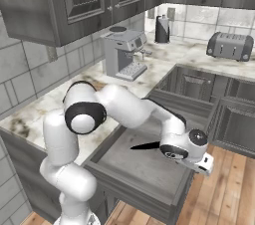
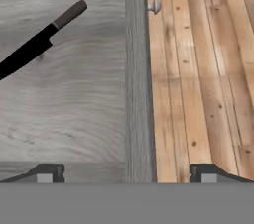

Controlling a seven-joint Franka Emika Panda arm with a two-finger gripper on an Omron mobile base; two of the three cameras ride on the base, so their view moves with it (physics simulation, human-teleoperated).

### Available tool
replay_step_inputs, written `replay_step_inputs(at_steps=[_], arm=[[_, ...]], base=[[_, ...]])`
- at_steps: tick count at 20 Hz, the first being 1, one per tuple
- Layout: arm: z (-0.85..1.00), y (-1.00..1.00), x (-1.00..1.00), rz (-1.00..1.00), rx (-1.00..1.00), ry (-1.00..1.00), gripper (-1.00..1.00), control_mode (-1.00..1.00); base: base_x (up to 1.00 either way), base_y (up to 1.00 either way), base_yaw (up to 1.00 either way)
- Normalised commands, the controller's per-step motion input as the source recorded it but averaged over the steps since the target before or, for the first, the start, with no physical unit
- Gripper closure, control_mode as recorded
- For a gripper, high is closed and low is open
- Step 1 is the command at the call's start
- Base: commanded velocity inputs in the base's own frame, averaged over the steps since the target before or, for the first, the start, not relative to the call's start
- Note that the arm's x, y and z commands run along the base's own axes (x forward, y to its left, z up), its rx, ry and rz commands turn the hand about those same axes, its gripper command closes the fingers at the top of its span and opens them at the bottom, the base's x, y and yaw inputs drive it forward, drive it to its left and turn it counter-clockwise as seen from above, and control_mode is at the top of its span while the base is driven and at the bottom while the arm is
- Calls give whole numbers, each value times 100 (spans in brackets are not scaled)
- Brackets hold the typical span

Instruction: Pick up the knife from the drawer and place it on the cutting board. Then place the meat from the plate to the cutting board.

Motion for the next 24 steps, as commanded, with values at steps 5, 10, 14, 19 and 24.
replay_step_inputs(at_steps=[5, 10, 14, 19, 24], arm=[[82, 0, 38, -7, 0, 0, -100, -100], [38, 17, 24, -11, 0, 9, -100, -100], [8, 13, 22, -12, 3, 9, -100, -100], [0, 9, 15, -7, 10, 7, -100, -100], [-9, 12, 12, -7, 12, 1, -100, -100]], base=[[0, 0, 0], [0, 0, 0], [0, 0, 0], [0, 0, 0], [0, 0, 0]])
